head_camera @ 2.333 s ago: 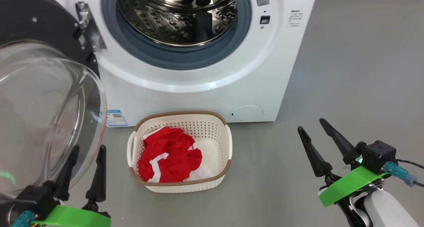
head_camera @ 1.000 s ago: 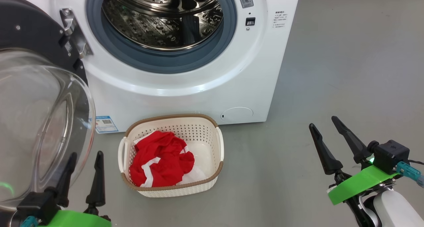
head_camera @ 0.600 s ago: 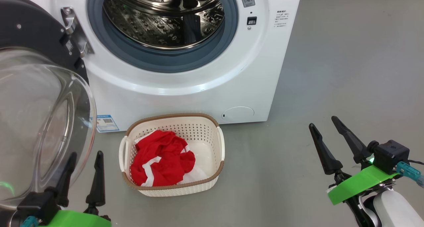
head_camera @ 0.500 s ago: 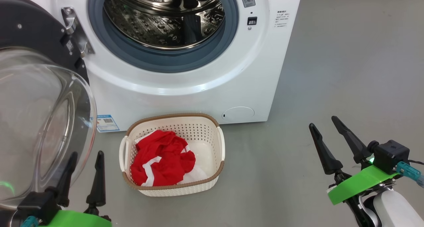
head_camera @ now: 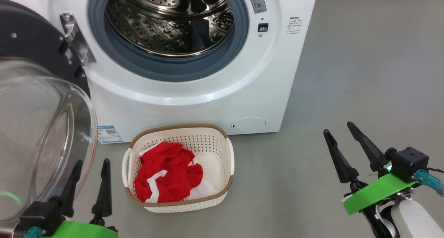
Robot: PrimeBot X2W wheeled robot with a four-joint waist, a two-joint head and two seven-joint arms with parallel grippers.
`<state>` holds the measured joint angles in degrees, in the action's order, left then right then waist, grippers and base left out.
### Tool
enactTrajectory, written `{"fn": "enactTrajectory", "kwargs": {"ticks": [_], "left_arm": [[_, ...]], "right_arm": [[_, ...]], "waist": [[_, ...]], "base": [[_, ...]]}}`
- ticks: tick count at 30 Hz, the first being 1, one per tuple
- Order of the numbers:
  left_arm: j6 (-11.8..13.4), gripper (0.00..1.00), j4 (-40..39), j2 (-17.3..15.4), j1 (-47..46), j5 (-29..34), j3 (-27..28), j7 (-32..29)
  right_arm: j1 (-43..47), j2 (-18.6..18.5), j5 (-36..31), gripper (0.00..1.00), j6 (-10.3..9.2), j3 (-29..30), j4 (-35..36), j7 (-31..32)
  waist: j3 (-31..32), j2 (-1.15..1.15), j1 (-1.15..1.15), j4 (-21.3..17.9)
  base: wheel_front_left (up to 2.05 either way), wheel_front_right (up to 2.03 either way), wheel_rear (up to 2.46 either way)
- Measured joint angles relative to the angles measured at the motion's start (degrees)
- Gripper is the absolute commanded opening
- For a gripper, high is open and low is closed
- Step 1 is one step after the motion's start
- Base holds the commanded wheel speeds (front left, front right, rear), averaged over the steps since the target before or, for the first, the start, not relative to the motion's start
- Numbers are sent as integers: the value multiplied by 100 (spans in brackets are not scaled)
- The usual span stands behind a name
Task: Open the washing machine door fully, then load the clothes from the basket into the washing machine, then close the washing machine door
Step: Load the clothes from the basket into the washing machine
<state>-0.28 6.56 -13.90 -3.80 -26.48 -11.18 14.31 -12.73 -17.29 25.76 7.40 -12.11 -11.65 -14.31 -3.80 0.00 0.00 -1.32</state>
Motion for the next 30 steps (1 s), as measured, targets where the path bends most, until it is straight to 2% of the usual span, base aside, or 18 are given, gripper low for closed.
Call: {"fn": "enactTrajectory", "kwargs": {"ticks": [30], "left_arm": [[-4,100,48,-3,-17,11,-1,0]], "right_arm": [[-1,43,-36,100,0,16,8,0]], "waist": [[-121,0,0,32]], "base": [[74,-59,-15]]}}
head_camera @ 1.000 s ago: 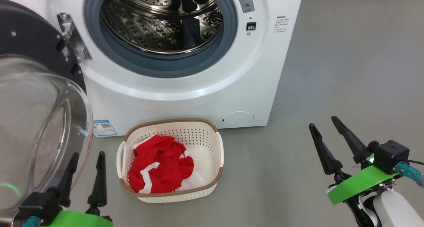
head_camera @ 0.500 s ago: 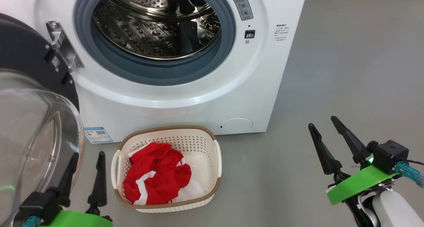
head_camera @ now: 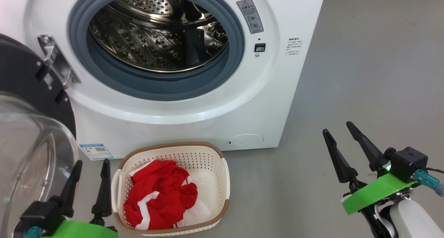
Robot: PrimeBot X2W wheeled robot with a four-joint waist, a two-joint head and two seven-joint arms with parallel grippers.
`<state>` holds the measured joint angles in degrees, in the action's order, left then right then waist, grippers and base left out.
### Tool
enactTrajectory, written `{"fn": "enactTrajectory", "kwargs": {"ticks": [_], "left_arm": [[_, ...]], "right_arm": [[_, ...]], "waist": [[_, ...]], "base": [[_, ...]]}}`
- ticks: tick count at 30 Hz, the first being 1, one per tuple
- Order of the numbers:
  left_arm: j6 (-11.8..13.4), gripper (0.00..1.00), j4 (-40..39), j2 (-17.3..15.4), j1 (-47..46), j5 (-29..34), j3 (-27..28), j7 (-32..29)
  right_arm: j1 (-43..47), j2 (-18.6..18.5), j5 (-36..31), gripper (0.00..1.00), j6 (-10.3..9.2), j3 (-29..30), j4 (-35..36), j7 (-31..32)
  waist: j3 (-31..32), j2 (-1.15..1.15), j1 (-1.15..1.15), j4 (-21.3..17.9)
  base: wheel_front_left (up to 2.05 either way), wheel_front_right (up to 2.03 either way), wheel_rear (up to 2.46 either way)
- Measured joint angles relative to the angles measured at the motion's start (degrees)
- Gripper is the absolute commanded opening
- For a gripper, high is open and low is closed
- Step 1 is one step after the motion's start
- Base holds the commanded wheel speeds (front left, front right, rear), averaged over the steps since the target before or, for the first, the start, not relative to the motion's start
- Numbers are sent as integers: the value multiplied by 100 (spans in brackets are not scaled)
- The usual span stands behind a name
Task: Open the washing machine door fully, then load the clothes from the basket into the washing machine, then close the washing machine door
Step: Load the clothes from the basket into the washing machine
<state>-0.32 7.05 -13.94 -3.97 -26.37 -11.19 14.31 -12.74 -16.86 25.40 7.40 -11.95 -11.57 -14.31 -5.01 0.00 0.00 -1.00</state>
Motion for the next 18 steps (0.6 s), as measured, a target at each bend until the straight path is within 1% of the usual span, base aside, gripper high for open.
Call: {"fn": "enactTrajectory", "kwargs": {"ticks": [6,15,18], "left_arm": [[0,100,0,2,-4,0,0,0],[-3,100,5,2,-15,0,1,0],[-44,100,22,1,-16,0,1,0]], "right_arm": [[-1,-3,0,100,0,0,3,0],[-3,1,-8,100,0,0,4,0],[-3,2,-8,100,0,-1,4,0]], "waist": [[-30,0,0,1],[-58,0,0,11],[-60,0,0,15]], "base": [[62,-49,-13],[3,-3,0],[0,0,0]]}}
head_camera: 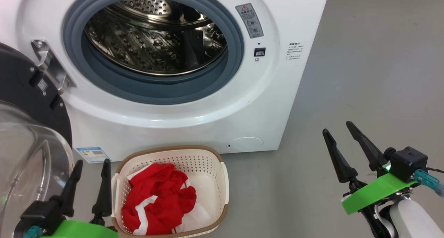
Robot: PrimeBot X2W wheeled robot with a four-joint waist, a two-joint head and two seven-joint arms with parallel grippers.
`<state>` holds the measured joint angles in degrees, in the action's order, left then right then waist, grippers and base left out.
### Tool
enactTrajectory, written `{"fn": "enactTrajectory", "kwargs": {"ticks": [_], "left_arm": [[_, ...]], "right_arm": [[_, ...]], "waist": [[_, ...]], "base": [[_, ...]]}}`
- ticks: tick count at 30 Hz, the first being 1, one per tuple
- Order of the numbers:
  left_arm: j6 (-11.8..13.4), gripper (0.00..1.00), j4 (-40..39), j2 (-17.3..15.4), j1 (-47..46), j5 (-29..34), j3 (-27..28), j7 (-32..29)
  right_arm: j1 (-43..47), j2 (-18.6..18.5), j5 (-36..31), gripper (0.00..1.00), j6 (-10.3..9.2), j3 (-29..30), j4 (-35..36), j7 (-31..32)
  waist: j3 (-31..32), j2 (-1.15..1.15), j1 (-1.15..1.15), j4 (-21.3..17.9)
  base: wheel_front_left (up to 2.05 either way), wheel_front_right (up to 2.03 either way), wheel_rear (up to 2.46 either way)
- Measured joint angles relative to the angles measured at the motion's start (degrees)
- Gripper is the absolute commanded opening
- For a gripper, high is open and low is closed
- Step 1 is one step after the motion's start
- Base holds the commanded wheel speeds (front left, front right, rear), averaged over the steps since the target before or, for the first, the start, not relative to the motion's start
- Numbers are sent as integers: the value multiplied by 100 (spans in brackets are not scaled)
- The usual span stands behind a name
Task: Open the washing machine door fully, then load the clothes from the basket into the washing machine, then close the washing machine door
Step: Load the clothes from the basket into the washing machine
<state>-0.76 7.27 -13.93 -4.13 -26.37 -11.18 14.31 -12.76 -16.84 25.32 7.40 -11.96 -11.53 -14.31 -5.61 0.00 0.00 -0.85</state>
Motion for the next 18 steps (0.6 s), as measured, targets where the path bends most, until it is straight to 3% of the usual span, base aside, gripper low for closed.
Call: {"fn": "enactTrajectory", "kwargs": {"ticks": [18], "left_arm": [[-1,100,45,-3,-4,0,-1,0]], "right_arm": [[-3,1,0,100,0,-19,-3,0]], "waist": [[-21,0,0,18]], "base": [[0,0,0]]}}
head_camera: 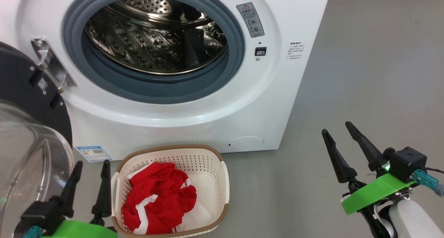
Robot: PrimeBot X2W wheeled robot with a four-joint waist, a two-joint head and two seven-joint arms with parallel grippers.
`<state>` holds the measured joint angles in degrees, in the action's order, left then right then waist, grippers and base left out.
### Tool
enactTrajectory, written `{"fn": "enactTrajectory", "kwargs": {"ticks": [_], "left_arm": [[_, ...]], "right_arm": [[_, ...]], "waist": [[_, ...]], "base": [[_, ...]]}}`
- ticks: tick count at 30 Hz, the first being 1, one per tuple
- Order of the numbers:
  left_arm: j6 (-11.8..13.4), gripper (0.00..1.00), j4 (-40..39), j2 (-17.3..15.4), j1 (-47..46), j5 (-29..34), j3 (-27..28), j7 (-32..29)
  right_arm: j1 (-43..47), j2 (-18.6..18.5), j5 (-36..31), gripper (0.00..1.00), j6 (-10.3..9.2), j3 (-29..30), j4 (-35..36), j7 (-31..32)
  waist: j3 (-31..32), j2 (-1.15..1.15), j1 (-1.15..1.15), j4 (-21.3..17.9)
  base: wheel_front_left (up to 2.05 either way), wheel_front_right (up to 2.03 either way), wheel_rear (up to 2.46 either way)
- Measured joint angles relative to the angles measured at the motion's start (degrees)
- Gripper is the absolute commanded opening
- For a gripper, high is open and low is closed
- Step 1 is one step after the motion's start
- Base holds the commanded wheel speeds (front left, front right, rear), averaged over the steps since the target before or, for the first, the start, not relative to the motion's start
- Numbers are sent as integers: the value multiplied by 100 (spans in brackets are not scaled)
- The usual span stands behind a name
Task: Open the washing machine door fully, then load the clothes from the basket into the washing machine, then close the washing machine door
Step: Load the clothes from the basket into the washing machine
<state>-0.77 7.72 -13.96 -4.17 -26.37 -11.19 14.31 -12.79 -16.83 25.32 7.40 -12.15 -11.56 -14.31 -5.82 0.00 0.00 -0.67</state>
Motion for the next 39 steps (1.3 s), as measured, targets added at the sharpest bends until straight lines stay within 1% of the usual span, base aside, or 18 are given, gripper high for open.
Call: {"fn": "enactTrajectory", "kwargs": {"ticks": [20,22,31,33,39], "left_arm": [[-8,100,22,-52,-193,-11,-41,-1],[-45,100,27,-62,-282,-13,-59,-2],[-59,100,180,-68,-634,-51,-144,-34],[-100,100,245,-71,-714,-60,-149,-64],[-107,100,470,-81,-974,-62,-181,-70]], "right_arm": [[-21,35,-12,100,0,-5,16,0],[-42,52,-15,100,0,0,26,0],[-224,185,-86,100,0,26,97,0],[-285,213,-124,100,0,48,115,0],[-398,259,-168,100,0,100,143,0]], "waist": [[-265,0,0,-28],[-320,0,0,-40],[-637,0,0,-123],[-720,0,0,-146],[-972,0,0,-204]], "base": [[0,0,0],[0,0,0],[0,0,0],[0,0,0],[0,0,0]]}}
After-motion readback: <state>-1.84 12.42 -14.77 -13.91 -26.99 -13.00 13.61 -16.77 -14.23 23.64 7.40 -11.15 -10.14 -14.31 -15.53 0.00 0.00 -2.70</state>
